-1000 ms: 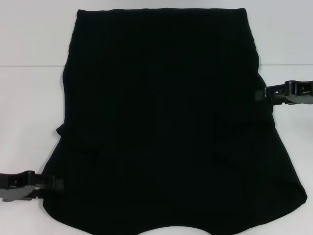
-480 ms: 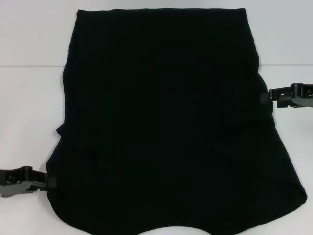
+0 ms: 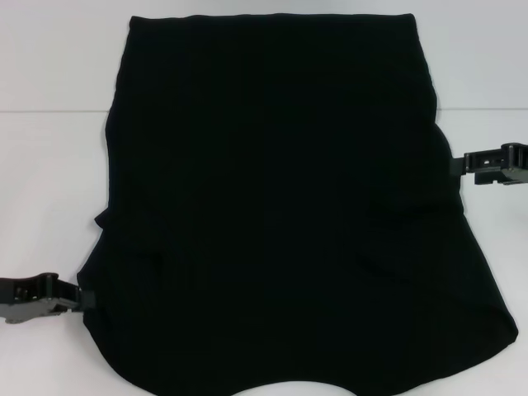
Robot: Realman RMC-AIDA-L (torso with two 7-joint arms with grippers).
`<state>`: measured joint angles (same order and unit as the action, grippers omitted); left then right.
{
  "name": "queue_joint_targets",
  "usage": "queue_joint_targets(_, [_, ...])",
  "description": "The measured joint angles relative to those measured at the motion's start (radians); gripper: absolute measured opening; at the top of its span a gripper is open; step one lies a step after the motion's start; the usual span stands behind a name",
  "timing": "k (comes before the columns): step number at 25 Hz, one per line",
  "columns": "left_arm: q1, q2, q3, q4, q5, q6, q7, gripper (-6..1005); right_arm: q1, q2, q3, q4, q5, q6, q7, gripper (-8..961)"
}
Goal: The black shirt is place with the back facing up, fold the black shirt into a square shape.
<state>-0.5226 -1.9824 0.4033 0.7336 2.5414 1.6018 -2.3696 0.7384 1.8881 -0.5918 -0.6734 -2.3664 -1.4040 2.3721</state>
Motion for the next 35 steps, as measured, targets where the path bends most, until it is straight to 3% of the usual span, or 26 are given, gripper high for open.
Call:
queue_joint_targets(7, [0.010,0.047,-0.033,-0.062,-0.088,0.089,0.065,59,-0.026,-0.024,-0.007,-0.006,-0.022,-0.108,-0.010,729])
queue_joint_targets(14, [0.002,0.048,-0.026,-0.067,-0.087,0.070,0.063,59,-0.126,-0.045,0.000,-0.070,-0.085,-0.297,-0.004,728])
queue_joint_targets(18, [-0.012,0.048,-0.018,-0.070,-0.086,0.052,0.059,59,-0.163,-0.045,0.002,-0.080,-0.134,-0.315,-0.005,728])
queue_joint_targets(28, [-0.030,0.053,-0.012,-0.080,-0.082,0.025,0.056,60,-0.173,0.032,-0.008,-0.068,-0.183,-0.201,-0.067,725])
queue_joint_targets(35, [-0.031,0.053,-0.014,-0.084,-0.082,0.015,0.054,58,-0.154,0.063,-0.016,-0.066,-0.221,-0.165,-0.068,719])
